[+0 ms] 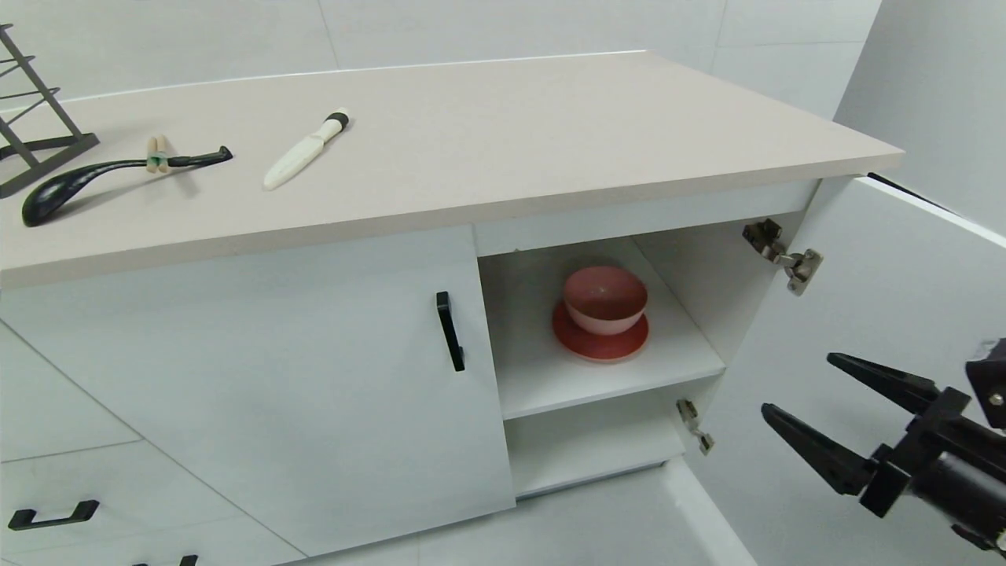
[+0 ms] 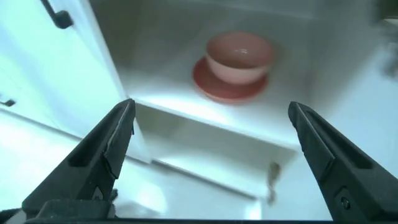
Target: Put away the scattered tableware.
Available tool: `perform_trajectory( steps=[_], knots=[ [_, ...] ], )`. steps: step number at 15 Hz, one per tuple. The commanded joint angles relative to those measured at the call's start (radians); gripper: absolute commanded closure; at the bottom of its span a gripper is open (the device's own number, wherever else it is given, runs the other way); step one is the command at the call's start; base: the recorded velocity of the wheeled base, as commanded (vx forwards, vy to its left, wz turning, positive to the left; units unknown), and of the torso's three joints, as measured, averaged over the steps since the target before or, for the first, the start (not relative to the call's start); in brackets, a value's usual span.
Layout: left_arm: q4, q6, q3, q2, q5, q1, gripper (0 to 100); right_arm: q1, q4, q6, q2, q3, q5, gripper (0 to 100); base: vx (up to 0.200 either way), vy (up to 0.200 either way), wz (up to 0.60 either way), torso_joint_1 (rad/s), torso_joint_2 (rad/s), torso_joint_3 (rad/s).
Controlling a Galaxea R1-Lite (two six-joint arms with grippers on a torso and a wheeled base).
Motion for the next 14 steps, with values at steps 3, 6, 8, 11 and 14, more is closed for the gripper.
perform_trajectory(
  steps=[3,6,8,11,14],
  knots=[
    [0.000,-0.001,0.000,0.001,0.001,0.001,0,-0.106,0.281,0.001,-0.331,0.035,-0.013,0,-0.200,0.000,0.00,0.001,0.00,-0.001],
    [-0.002,0.002,0.000,0.001,0.001,0.000,0,-0.262,0.740,0.019,-0.739,0.035,-0.027,0,-0.200,0.000,0.00,0.001,0.00,0.004],
    [-0.002,0.002,0.000,0.001,0.001,0.000,0,-0.365,0.893,0.037,-0.926,0.035,-0.027,0,-0.200,0.000,0.00,0.002,0.00,0.000],
    [-0.002,0.009,0.000,0.001,0.001,0.001,0,-0.469,1.274,0.033,-1.311,0.035,-0.045,0,-0.200,-0.133,0.00,0.002,0.00,0.004],
    [-0.003,0.015,0.000,0.001,0.001,0.001,0,-0.469,1.413,0.013,-1.313,0.033,-0.097,0,0.000,-0.200,0.00,-0.001,0.00,0.001]
  ],
)
